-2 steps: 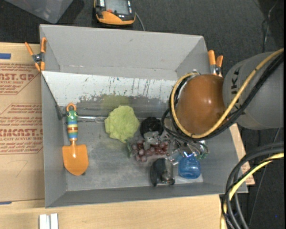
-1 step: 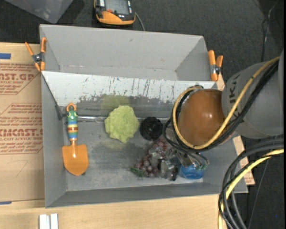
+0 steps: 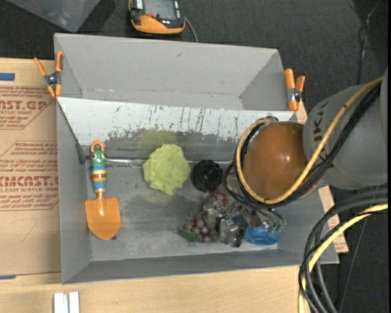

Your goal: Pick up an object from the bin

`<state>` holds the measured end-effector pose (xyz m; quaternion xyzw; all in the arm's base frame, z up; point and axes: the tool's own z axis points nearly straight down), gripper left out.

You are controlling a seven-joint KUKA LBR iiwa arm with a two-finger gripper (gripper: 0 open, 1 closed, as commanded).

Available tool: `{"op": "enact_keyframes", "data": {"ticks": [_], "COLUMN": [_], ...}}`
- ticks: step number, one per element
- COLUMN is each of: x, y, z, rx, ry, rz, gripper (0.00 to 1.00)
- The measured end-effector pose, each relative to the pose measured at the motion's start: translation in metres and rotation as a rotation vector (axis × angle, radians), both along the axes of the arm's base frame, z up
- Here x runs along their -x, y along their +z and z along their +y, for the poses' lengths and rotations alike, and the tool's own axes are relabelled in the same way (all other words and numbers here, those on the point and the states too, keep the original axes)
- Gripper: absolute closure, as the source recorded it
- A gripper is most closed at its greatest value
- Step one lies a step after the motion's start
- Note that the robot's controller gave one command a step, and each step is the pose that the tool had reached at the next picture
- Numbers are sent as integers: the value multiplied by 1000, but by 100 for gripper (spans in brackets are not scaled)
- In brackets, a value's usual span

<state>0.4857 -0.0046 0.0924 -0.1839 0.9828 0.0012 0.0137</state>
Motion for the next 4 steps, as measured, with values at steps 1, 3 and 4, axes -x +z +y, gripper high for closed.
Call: {"op": "enact_keyframes", "data": {"ticks": [1,3,4], "x": [-3,-8,-59], "y": [-11,-1,-22], "z": [0,11,42], "rx": [-3,-3,-3], "ry": [-20,-9,40], "rz": [-11,-7,-9], "gripper": [100,100,0]}}
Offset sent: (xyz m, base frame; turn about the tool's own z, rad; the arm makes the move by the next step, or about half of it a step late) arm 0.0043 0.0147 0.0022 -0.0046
